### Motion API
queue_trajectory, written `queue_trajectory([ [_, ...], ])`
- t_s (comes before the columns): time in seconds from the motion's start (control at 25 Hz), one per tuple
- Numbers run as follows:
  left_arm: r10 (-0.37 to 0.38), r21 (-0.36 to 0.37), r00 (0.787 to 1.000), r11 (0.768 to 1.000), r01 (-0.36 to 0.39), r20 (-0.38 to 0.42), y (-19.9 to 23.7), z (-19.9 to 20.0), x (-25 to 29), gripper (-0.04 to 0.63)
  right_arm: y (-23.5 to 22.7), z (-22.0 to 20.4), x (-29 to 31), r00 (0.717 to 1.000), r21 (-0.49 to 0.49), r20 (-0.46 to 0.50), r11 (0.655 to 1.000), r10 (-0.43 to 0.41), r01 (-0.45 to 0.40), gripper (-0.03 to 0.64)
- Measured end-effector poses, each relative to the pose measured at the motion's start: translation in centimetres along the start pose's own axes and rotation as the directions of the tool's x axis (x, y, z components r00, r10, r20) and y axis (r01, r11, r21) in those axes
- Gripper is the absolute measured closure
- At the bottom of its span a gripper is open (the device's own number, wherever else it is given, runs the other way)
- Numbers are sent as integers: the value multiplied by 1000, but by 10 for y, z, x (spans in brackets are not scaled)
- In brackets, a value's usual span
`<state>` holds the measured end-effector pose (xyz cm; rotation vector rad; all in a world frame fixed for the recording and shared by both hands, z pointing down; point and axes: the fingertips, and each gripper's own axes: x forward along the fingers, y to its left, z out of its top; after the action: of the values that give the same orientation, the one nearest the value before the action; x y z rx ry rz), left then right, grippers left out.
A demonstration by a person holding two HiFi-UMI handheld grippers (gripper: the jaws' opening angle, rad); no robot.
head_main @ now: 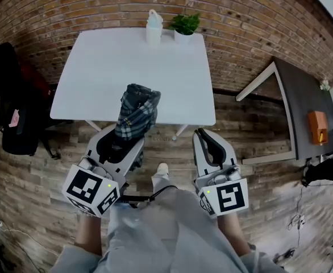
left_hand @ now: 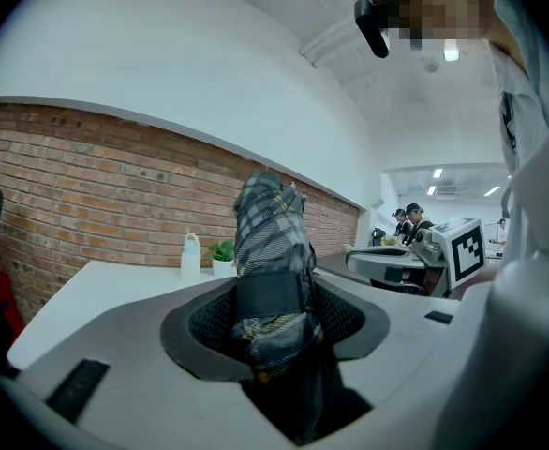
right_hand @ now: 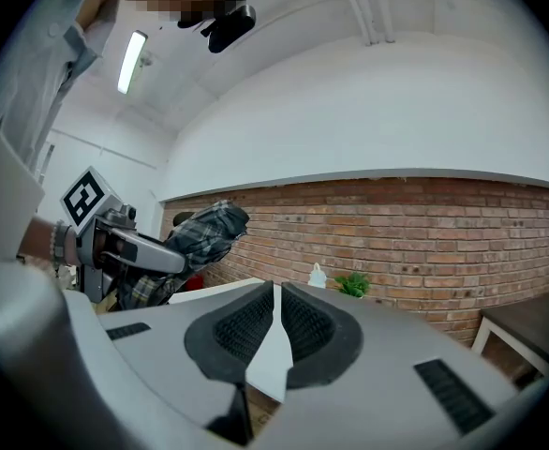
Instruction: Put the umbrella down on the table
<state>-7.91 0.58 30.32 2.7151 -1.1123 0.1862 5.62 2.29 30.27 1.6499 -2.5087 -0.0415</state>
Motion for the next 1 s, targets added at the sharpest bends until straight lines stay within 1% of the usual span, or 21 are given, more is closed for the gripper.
queue_trajectory([
  [0.28, 48, -19, 999, 999, -48, 2, 32, 17, 71, 365, -62, -2, 66, 998, 1, -4, 999, 55, -55, 561],
  [0.48, 82, -35, 997, 996, -82, 3, 49, 29, 106, 365, -91, -2, 98, 996, 2, -5, 996, 87, -87, 561],
  [0.68, 92, -40, 996, 995, -92, -16, 61, 46, 140, 365, -119, 7, 124, 995, 14, -13, 995, 99, -99, 561],
  [1.0, 96, -20, 995, 995, -96, -13, 65, 53, 149, 365, -125, 10, 134, 994, 19, 10, 994, 106, -106, 561],
])
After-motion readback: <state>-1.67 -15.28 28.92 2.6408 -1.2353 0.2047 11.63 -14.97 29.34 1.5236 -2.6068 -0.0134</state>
